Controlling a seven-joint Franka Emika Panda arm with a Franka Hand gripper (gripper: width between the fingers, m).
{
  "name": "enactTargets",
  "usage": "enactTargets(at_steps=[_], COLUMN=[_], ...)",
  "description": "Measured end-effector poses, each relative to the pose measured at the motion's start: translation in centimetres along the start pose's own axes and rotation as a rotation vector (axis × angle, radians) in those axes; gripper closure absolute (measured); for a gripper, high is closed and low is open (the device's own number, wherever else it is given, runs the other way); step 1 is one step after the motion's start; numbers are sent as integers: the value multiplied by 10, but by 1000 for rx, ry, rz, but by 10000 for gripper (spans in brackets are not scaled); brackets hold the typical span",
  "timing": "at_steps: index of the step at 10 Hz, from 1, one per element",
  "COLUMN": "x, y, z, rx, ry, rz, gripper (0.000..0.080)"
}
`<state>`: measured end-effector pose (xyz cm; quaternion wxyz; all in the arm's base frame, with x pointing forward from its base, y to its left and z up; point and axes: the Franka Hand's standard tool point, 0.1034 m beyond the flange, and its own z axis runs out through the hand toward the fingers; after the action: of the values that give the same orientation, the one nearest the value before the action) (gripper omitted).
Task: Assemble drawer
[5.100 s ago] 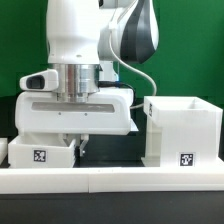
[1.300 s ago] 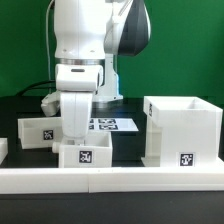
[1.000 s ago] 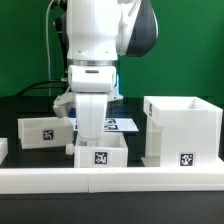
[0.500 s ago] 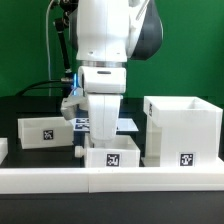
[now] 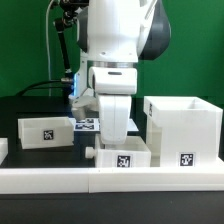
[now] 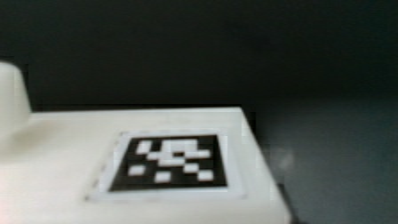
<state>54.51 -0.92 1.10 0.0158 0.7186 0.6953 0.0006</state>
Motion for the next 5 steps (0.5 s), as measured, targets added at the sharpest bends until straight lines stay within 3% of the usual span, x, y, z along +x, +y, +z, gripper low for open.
enactTargets(at_steps=[5], x=[0], y=[0], z=[1], rx=[0], ry=[1], rz=[18], gripper=[758])
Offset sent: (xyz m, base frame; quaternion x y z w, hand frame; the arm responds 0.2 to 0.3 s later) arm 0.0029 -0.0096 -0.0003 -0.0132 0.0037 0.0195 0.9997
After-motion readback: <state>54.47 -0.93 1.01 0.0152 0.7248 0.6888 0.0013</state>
